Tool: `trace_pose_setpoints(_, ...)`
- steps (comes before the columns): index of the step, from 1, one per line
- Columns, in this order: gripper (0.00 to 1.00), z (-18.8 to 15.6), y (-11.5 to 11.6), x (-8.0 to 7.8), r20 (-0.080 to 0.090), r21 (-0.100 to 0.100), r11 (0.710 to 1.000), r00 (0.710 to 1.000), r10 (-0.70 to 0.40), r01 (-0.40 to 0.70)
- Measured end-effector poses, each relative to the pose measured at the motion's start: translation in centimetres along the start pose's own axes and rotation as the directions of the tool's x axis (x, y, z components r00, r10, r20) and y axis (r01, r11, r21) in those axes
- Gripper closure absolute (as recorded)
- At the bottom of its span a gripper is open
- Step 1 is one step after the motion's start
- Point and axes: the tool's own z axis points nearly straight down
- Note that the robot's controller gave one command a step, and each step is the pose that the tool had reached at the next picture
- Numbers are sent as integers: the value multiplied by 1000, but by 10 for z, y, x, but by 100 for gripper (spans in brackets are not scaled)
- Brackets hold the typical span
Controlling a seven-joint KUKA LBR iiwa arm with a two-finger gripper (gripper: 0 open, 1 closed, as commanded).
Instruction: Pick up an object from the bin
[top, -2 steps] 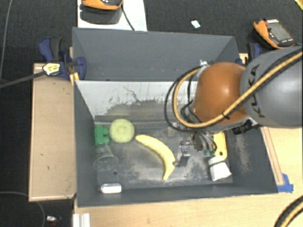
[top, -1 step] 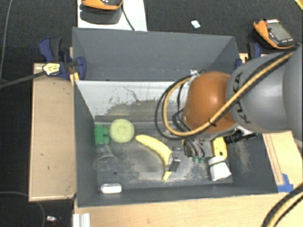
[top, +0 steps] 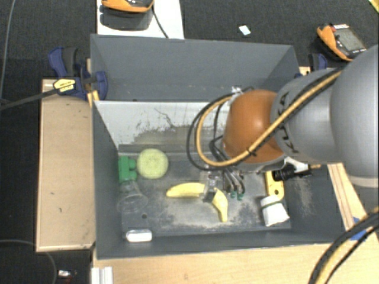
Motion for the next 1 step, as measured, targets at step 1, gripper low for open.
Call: trace_pose_setpoints(1, 100, 0, 0, 0, 0, 0, 1000, 1000, 1, -1)
